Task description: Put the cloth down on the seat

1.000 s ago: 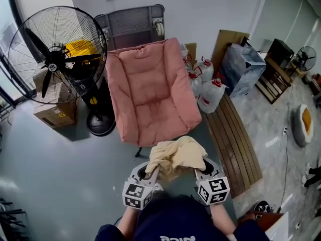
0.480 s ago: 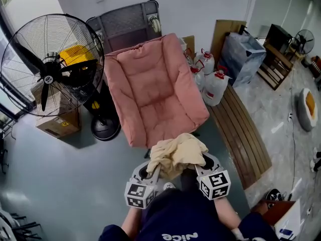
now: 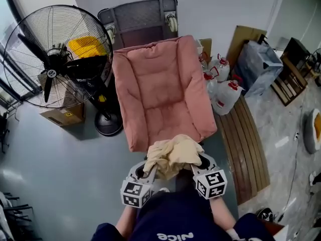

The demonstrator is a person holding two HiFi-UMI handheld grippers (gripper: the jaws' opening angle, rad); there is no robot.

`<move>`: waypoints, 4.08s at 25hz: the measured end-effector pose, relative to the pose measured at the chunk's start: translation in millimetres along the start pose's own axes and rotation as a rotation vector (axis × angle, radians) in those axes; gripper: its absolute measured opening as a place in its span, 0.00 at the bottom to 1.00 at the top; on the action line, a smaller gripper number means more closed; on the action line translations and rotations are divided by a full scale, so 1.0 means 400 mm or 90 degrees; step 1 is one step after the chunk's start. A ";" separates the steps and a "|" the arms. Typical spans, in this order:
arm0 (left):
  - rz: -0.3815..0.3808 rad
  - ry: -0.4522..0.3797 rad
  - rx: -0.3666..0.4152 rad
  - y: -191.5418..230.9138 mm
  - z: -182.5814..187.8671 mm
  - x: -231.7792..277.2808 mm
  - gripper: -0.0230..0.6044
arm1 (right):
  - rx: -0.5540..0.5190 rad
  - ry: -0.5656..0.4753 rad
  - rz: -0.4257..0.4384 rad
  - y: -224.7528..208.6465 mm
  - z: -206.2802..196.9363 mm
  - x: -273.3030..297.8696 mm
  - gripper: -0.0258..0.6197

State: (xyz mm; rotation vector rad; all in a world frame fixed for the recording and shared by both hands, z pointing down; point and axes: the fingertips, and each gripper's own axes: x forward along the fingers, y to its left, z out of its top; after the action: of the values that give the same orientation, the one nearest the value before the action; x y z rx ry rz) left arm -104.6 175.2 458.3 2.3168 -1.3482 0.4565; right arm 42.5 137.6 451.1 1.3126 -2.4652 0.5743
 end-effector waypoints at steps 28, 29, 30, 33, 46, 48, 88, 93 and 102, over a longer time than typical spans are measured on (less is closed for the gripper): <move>0.157 -0.024 -0.050 0.186 0.350 0.494 0.20 | -0.042 0.032 0.141 -0.431 0.328 0.448 0.17; 0.157 -0.027 -0.046 0.198 0.357 0.499 0.20 | -0.042 0.028 0.138 -0.431 0.334 0.458 0.17; 0.157 -0.029 -0.040 0.210 0.361 0.504 0.20 | -0.042 0.026 0.135 -0.430 0.339 0.466 0.17; 0.153 -0.032 -0.033 0.236 0.381 0.509 0.20 | -0.037 0.024 0.127 -0.426 0.356 0.479 0.17; 0.157 -0.028 -0.003 0.370 0.428 0.570 0.20 | -0.054 0.026 0.126 -0.409 0.402 0.618 0.17; 0.156 -0.020 -0.007 0.386 0.418 0.584 0.20 | -0.055 0.034 0.125 -0.412 0.393 0.640 0.17; 0.152 0.123 -0.169 0.719 -0.057 1.066 0.20 | -0.041 0.206 0.078 -0.615 -0.074 1.170 0.17; 0.155 0.151 -0.180 0.749 -0.140 1.115 0.20 | -0.026 0.237 0.077 -0.638 -0.166 1.222 0.17; 0.158 0.188 -0.201 0.782 -0.265 1.198 0.20 | 0.013 0.277 0.076 -0.686 -0.308 1.296 0.17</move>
State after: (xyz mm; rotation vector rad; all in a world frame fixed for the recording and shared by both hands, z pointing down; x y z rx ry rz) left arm -158.1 -263.2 837.2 1.7615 -1.4458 0.5882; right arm -1.2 -317.1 839.0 0.9287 -2.1867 0.8186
